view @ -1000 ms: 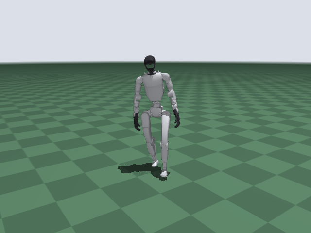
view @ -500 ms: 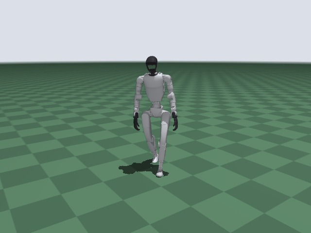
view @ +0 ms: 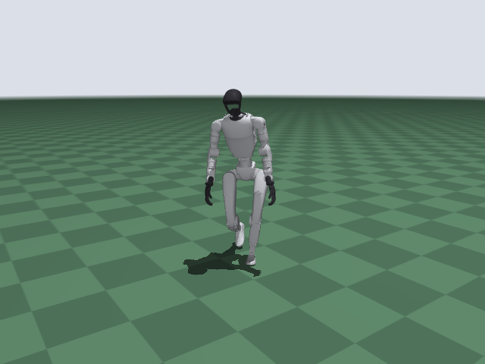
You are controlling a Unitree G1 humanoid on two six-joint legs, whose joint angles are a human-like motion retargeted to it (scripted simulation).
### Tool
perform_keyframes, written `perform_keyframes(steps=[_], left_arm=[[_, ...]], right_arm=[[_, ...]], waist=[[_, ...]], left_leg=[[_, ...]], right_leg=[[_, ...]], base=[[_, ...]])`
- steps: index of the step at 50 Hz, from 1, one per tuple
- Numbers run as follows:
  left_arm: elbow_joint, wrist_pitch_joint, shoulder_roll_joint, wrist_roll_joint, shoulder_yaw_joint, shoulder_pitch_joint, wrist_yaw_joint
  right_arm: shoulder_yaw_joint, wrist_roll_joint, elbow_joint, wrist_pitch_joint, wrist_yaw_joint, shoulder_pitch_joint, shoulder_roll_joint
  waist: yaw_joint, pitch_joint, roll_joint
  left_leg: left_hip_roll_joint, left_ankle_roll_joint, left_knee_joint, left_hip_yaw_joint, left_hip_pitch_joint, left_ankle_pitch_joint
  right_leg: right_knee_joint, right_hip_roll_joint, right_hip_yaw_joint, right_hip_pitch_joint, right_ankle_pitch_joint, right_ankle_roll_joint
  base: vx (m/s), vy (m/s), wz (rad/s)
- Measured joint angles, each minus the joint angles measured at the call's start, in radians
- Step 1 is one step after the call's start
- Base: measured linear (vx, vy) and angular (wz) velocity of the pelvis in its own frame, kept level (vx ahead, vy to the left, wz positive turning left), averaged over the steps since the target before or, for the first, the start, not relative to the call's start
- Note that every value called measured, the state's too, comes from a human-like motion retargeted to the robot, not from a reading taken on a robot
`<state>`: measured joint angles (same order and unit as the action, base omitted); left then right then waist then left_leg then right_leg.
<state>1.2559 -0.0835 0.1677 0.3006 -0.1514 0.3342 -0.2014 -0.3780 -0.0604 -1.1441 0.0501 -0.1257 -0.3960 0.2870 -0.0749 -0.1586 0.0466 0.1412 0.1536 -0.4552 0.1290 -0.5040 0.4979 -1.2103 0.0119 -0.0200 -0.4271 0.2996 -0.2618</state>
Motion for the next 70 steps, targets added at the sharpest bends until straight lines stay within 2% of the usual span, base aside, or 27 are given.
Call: perform_keyframes(steps=[5,8,10,12,17,22,28,32,37,40,43,50,55,63,67,70], left_arm=[[-0.007,0.005,-0.020,0.023,0.018,0.000,-0.021],[-0.004,0.008,-0.027,0.046,0.031,0.011,-0.034],[0.000,0.009,-0.028,0.061,0.040,0.021,-0.042],[-0.003,0.006,-0.032,0.074,0.040,0.010,-0.051],[-0.003,-0.002,-0.031,0.097,0.046,0.014,-0.067],[-0.013,-0.015,-0.037,0.110,0.046,-0.009,-0.083],[-0.015,-0.032,-0.048,0.142,0.053,-0.024,-0.095],[-0.013,-0.046,-0.057,0.175,0.062,-0.028,-0.098],[-0.013,-0.058,-0.071,0.225,0.073,-0.033,-0.093],[-0.013,-0.063,-0.079,0.255,0.077,-0.037,-0.084],[-0.012,-0.065,-0.086,0.292,0.084,-0.038,-0.075],[0.011,-0.072,-0.087,0.425,0.121,-0.032,-0.063],[0.031,-0.092,-0.088,0.566,0.170,-0.032,-0.074],[0.051,-0.131,-0.075,0.802,0.275,-0.012,-0.113],[0.043,-0.151,-0.078,0.874,0.308,-0.023,-0.138],[0.031,-0.164,-0.084,0.910,0.321,-0.020,-0.157]], right_arm=[[0.006,-0.003,0.015,-0.010,-0.030,-0.024,-0.001],[0.008,-0.006,0.017,-0.020,-0.049,-0.042,-0.004],[0.010,-0.009,0.016,-0.029,-0.059,-0.054,-0.006],[0.011,-0.012,0.015,-0.033,-0.072,-0.044,-0.014],[0.012,-0.026,-0.001,-0.048,-0.088,-0.039,-0.023],[0.009,-0.032,-0.022,-0.050,-0.091,0.001,-0.032],[0.006,-0.027,-0.057,-0.042,-0.091,0.032,-0.032],[0.007,-0.023,-0.076,-0.033,-0.091,0.043,-0.023],[0.006,-0.026,-0.090,-0.023,-0.095,0.048,-0.008],[0.004,-0.035,-0.092,-0.019,-0.101,0.048,0.002],[0.004,-0.047,-0.088,-0.016,-0.110,0.043,0.011],[-0.001,-0.098,-0.062,-0.011,-0.132,0.007,0.012],[-0.018,-0.144,-0.035,-0.007,-0.141,-0.026,-0.014],[-0.063,-0.228,-0.003,0.005,-0.132,-0.078,-0.095],[-0.086,-0.266,0.017,0.014,-0.132,-0.076,-0.140],[-0.099,-0.300,0.030,0.020,-0.132,-0.073,-0.167]], waist=[[-0.058,0.009,0.034],[-0.079,0.004,0.058],[-0.081,-0.003,0.085],[-0.089,0.003,0.085],[-0.068,0.007,0.113],[-0.044,0.033,0.095],[-0.006,0.038,0.092],[0.012,0.033,0.100],[0.043,0.023,0.122],[0.061,0.017,0.139],[0.072,0.014,0.147],[0.101,0.003,0.148],[0.117,-0.007,0.137],[0.121,-0.016,0.108],[0.109,-0.003,0.102],[0.092,0.012,0.093]], left_leg=[[0.045,-0.007,0.082,-0.007,0.047,-0.023],[0.048,-0.022,0.161,-0.021,0.099,-0.052],[0.028,-0.033,0.201,-0.031,0.130,-0.061],[0.031,-0.039,0.197,-0.035,0.140,-0.053],[-0.010,-0.052,0.210,-0.051,0.179,-0.029],[-0.020,-0.056,0.130,-0.067,0.187,0.038],[-0.067,-0.075,-0.021,-0.091,0.198,0.135],[-0.117,-0.105,-0.139,-0.067,0.191,0.161],[-0.189,-0.157,-0.352,-0.078,0.148,0.147],[-0.252,-0.194,-0.514,-0.077,0.108,0.087],[-0.330,-0.190,-0.671,-0.057,0.062,0.040],[-0.432,-0.149,-0.852,-0.085,-0.056,0.045],[-0.441,-0.148,-0.758,-0.127,-0.090,0.048],[-0.356,-0.212,-0.379,-0.249,-0.016,-0.039],[-0.332,-0.233,-0.273,-0.291,0.020,-0.079],[-0.328,-0.222,-0.225,-0.279,0.041,-0.070]], right_leg=[[-0.001,-0.157,-0.019,-0.176,0.093,0.010],[0.096,-0.196,-0.026,-0.256,0.094,0.031],[0.192,-0.191,-0.025,-0.291,0.067,0.038],[0.265,-0.201,-0.042,-0.325,0.042,0.030],[0.486,-0.166,-0.051,-0.338,-0.070,0.014],[0.546,-0.167,-0.042,-0.319,-0.108,0.017],[0.537,-0.145,0.011,-0.240,-0.022,0.071],[0.535,-0.123,0.048,-0.182,0.033,0.104],[0.546,-0.070,0.082,-0.118,0.071,0.143],[0.555,-0.032,0.101,-0.083,0.085,0.164],[0.570,-0.007,0.116,-0.053,0.093,0.177],[0.653,0.038,0.114,0.027,0.073,0.185],[0.731,0.060,0.084,0.094,0.045,0.176],[0.834,0.076,0.010,0.173,0.002,0.163],[0.824,0.088,-0.021,0.169,0.010,0.160],[0.814,0.084,-0.037,0.158,0.020,0.159]], base=[[0.20,0.03,0.27],[0.17,-0.09,0.18],[0.16,-0.12,0.09],[0.15,-0.13,0.12],[0.16,-0.15,0.05],[0.17,-0.18,0.15],[0.18,-0.19,0.09],[0.16,-0.17,0.18],[0.13,-0.15,0.02],[0.10,-0.12,-0.04],[0.09,-0.11,0.02],[0.09,-0.07,-0.16],[0.09,-0.02,-0.40],[0.11,0.06,-0.50],[0.11,0.13,-0.41],[0.11,0.16,-0.23]])
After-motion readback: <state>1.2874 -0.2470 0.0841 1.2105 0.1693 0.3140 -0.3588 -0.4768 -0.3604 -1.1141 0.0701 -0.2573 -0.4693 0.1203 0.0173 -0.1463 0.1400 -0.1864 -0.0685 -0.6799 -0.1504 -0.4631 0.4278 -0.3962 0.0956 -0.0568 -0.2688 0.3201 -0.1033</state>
